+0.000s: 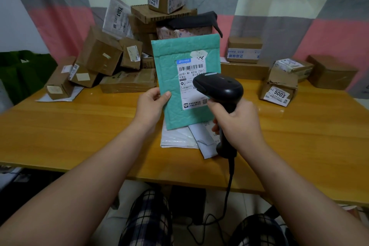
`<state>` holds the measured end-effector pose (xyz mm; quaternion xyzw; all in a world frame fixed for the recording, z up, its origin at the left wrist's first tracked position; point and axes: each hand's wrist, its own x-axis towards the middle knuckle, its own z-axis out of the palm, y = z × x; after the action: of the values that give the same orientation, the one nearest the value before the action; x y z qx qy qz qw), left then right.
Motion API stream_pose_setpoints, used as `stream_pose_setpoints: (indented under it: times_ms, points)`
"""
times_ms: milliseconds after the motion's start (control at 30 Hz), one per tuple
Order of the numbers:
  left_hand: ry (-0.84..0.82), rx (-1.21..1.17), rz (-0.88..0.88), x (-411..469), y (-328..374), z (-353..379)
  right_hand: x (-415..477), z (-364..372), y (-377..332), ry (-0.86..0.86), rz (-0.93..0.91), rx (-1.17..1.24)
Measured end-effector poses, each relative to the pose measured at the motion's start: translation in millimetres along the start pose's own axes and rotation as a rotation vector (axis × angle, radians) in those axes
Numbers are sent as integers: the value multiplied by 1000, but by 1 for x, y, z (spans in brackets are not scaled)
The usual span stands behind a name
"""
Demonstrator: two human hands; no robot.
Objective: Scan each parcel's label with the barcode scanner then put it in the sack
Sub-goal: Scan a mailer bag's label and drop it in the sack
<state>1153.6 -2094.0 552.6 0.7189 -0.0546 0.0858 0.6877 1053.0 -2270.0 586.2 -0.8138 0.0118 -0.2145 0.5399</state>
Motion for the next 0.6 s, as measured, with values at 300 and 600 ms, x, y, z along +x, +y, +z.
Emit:
stream_pose_setpoints:
  times_ms: [300,600]
  points:
    - [263,98,50,-65,6,-74,-6,45,-8,-352,74,220]
    - [865,227,-17,-234,-9,-202,-80,164,-38,-854,-123,149]
